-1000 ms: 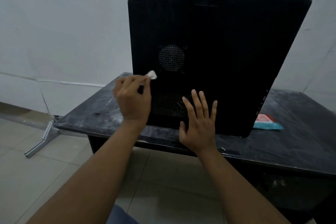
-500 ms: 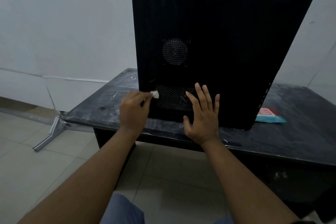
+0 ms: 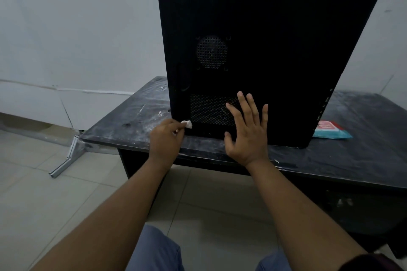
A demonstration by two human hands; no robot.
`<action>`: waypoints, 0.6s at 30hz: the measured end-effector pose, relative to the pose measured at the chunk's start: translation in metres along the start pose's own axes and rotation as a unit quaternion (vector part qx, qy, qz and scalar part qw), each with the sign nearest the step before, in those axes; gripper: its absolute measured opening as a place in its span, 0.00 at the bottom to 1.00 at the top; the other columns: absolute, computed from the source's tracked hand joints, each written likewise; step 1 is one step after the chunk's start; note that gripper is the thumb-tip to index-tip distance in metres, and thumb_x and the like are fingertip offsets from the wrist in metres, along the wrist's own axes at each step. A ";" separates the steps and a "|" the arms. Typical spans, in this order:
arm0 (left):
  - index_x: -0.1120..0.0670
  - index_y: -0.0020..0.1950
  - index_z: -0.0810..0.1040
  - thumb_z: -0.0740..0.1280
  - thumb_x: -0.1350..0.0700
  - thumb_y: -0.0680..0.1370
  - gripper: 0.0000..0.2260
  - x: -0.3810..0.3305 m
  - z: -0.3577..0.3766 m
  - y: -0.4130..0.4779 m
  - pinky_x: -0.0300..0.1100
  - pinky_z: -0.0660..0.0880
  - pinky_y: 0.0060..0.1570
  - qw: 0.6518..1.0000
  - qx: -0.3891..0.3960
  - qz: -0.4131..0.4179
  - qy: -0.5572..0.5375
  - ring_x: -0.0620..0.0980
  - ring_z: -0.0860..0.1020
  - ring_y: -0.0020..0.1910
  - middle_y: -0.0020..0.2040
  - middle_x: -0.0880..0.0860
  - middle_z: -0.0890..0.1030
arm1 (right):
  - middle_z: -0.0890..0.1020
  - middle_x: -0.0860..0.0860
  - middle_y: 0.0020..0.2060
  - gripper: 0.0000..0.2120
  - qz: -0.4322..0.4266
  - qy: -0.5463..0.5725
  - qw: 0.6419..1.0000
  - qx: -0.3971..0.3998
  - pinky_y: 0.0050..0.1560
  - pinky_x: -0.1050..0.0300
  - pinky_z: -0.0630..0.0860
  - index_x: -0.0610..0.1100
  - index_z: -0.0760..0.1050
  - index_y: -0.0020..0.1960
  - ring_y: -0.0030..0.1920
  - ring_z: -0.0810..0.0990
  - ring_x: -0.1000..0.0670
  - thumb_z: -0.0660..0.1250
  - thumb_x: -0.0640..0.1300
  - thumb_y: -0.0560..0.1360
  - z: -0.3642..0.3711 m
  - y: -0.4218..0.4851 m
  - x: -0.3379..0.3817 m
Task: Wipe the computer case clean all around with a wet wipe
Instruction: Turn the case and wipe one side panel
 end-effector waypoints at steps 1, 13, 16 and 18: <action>0.57 0.53 0.89 0.77 0.61 0.78 0.05 -0.006 -0.004 0.008 0.44 0.80 0.39 1.000 -0.010 0.007 -0.002 0.47 0.80 0.38 0.45 0.51 0.85 | 0.53 0.47 0.86 0.39 0.000 -0.002 1.000 0.001 0.81 0.27 0.47 0.48 0.67 0.81 0.86 0.47 0.45 0.73 0.49 0.71 0.000 0.000 0.000; 0.57 0.49 0.90 0.77 0.61 0.76 0.03 -0.005 0.001 -0.003 0.34 0.67 0.37 0.997 0.041 -0.045 0.040 0.51 0.82 0.38 0.44 0.53 0.85 | 0.54 0.47 0.86 0.38 0.000 -0.006 1.000 -0.005 0.81 0.28 0.47 0.48 0.68 0.81 0.86 0.47 0.46 0.73 0.48 0.71 -0.001 -0.001 0.001; 0.56 0.50 0.90 0.77 0.61 0.77 0.04 -0.005 0.000 -0.002 0.38 0.71 0.42 0.997 0.045 -0.055 0.033 0.52 0.84 0.42 0.47 0.53 0.87 | 0.54 0.47 0.86 0.38 0.000 -0.005 1.000 -0.004 0.81 0.28 0.48 0.48 0.69 0.80 0.86 0.47 0.45 0.73 0.48 0.71 -0.002 -0.001 0.001; 0.57 0.53 0.89 0.76 0.62 0.79 0.05 -0.011 -0.007 0.009 0.38 0.77 0.45 1.000 -0.009 -0.029 0.007 0.48 0.83 0.43 0.49 0.52 0.87 | 0.54 0.47 0.86 0.37 0.000 -0.004 1.000 -0.003 0.81 0.28 0.48 0.48 0.69 0.80 0.86 0.47 0.46 0.72 0.48 0.71 -0.001 -0.001 0.001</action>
Point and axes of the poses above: each hand's wrist, its own y-axis towards the middle knuckle, its own z-axis out of the palm, x = y × z, the point moved 3 cm from there along y, towards the middle knuckle
